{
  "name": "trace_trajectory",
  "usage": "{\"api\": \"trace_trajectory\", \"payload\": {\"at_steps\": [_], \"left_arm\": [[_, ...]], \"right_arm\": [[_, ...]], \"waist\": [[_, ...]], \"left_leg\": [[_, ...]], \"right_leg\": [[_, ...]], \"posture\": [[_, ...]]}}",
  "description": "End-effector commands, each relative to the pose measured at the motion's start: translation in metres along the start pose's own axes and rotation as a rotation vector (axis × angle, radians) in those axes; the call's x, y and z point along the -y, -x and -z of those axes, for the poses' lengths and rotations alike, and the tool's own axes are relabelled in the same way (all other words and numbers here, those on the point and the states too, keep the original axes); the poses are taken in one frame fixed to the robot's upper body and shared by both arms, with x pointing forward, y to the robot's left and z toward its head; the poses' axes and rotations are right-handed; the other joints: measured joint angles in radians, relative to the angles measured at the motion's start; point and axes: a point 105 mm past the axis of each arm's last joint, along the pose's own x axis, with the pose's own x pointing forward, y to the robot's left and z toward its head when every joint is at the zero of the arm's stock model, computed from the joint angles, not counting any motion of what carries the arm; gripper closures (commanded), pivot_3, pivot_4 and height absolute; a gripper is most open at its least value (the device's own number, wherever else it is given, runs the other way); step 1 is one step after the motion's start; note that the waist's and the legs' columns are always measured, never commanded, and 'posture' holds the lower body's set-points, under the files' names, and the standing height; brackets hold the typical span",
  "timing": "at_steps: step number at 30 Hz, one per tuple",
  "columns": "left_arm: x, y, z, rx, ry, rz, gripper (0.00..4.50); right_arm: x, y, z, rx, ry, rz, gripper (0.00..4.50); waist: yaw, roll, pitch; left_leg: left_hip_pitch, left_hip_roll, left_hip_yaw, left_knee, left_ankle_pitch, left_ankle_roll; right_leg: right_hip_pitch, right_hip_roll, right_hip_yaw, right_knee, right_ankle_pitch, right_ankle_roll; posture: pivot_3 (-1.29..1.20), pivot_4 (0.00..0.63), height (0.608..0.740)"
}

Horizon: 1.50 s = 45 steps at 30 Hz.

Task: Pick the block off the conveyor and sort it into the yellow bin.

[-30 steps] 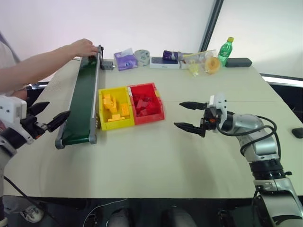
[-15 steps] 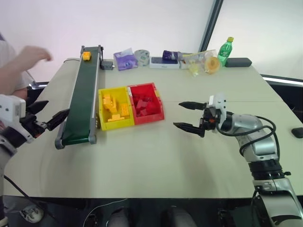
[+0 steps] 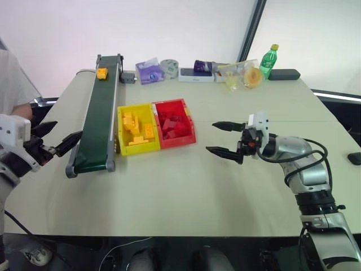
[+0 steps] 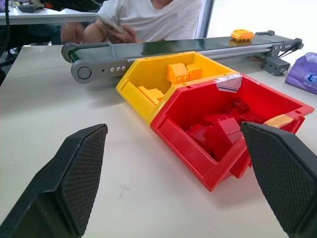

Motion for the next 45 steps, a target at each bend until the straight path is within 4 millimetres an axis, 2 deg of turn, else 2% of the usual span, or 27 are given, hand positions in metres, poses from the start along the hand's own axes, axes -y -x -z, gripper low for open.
{"api": "trace_trajectory", "payload": {"at_steps": [1,4,8,12,35,37,41,45], "left_arm": [[0.004,0.0,-0.014,0.055,-0.05,-0.003,0.03],[0.002,-0.001,-0.012,0.046,-0.054,-0.041,0.03],[-0.006,-0.003,0.0,-0.025,-0.118,-0.117,0.03],[-0.012,-0.005,-0.002,-0.007,-0.068,-0.164,0.03],[-0.003,-0.014,-0.002,0.018,-0.017,-0.121,0.03],[-0.005,-0.017,-0.002,0.012,-0.021,-0.149,0.03],[-0.022,-0.028,-0.003,-0.027,0.047,-0.351,0.03],[-0.013,-0.041,0.0,-0.027,0.142,-0.381,0.03]], "right_arm": [[0.002,0.0,-0.014,0.033,0.053,-0.002,0.0],[0.001,-0.001,-0.015,0.038,0.053,-0.006,0.0],[-0.003,-0.006,-0.019,0.052,0.054,-0.027,0.0],[-0.006,-0.009,-0.02,0.055,0.043,-0.051,0.0],[-0.002,-0.005,-0.018,0.049,0.055,-0.023,0.0],[-0.002,-0.005,-0.019,0.05,0.056,-0.022,0.0],[-0.002,-0.006,-0.019,0.05,0.058,-0.022,0.0],[-0.003,-0.008,-0.021,0.052,0.062,-0.031,0.0]], "waist": [[0.0,0.0,0.0],[0.0,0.0,0.0],[0.0,0.0,0.0],[0.0,0.0,0.0],[0.001,0.0,0.0],[0.001,0.0,0.0],[0.006,0.0,0.0],[0.004,0.0,0.0]], "left_leg": [[0.0,0.0,0.0,0.0,0.0,0.0],[0.0,0.0,0.0,0.0,0.0,0.0],[0.0,0.0,0.0,0.0,0.0,0.0],[0.0,0.0,0.0,0.0,0.0,0.0],[0.0,0.0,0.0,0.0,0.0,0.0],[0.0,0.0,0.0,0.0,0.0,0.0],[0.0,0.0,0.0,0.001,0.0,0.0],[0.0,0.0,0.0,0.001,0.0,0.0]], "right_leg": [[0.0,0.0,0.0,0.0,0.0,0.0],[0.0,0.0,0.0,0.0,0.0,0.0],[0.0,0.0,0.0,0.0,0.0,0.0],[0.0,0.0,0.0,0.0,0.0,0.0],[0.0,0.0,0.0,0.0,0.0,0.0],[0.0,0.0,0.0,0.0,0.0,0.0],[0.001,0.0,0.0,0.0,0.0,0.0],[0.001,0.0,0.0,0.0,0.0,0.0]], "posture": [[0.0,0.15,0.74],[0.0,0.15,0.74],[0.0,0.15,0.74],[0.0,0.15,0.74],[0.0,0.15,0.74],[0.0,0.15,0.74],[0.0,0.15,0.74],[0.0,0.15,0.74]]}}
